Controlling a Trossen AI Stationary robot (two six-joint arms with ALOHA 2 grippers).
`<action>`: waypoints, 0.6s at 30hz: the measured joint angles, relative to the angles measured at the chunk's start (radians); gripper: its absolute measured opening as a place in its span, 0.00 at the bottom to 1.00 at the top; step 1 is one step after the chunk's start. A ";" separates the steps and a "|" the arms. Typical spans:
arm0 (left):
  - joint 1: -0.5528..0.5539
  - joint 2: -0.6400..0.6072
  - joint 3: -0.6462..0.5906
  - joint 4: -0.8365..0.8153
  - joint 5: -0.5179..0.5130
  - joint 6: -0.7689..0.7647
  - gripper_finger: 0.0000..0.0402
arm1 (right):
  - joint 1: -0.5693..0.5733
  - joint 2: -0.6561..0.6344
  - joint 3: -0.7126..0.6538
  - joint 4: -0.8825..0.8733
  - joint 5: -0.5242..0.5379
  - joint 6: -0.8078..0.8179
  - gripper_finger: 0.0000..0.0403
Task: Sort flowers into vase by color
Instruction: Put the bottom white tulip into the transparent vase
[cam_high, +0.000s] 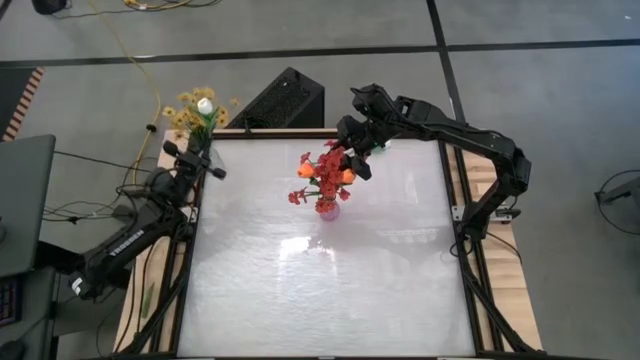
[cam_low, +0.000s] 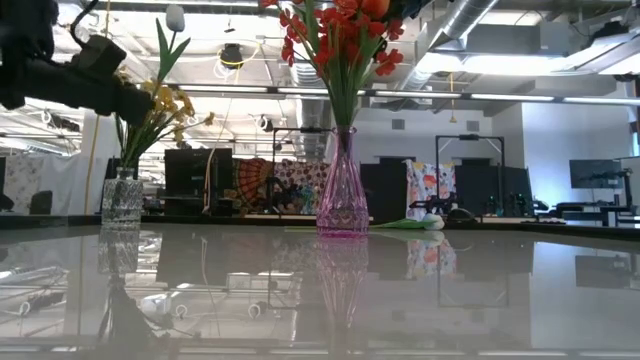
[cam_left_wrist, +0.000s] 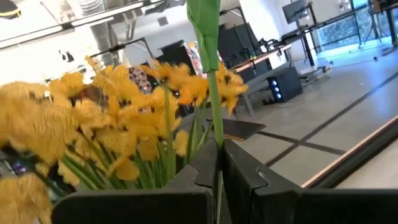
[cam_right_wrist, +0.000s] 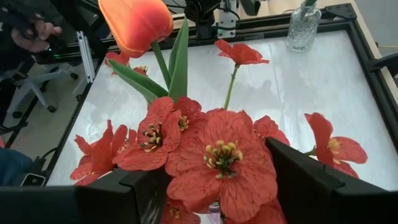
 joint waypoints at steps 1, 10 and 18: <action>0.000 0.000 -0.008 0.006 0.000 -0.012 0.00 | 0.000 0.000 0.000 0.000 0.000 0.000 0.68; 0.000 0.000 -0.042 -0.020 -0.069 -0.188 0.00 | 0.000 0.000 0.000 -0.002 -0.001 0.010 0.68; 0.000 0.000 -0.042 -0.042 -0.075 -0.396 0.00 | -0.002 0.000 0.000 -0.004 -0.001 -0.014 0.68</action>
